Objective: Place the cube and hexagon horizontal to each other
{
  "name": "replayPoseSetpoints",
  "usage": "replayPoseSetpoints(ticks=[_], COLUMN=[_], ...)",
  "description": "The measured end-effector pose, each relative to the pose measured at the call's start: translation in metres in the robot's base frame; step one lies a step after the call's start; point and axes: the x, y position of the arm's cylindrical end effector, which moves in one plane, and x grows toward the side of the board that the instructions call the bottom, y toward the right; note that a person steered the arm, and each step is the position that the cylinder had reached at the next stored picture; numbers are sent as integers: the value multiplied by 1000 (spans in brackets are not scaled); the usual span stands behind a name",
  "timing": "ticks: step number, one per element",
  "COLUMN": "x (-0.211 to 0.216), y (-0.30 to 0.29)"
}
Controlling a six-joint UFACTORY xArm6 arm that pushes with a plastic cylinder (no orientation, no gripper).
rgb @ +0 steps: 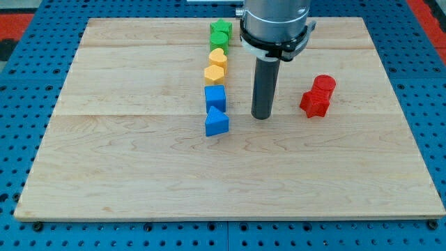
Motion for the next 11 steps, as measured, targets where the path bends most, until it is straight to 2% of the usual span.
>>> replayPoseSetpoints(ticks=[2, 5, 8, 9, 11], x=[11, -4, -49, -78, -80], y=[-2, -16, -170, -126, -7])
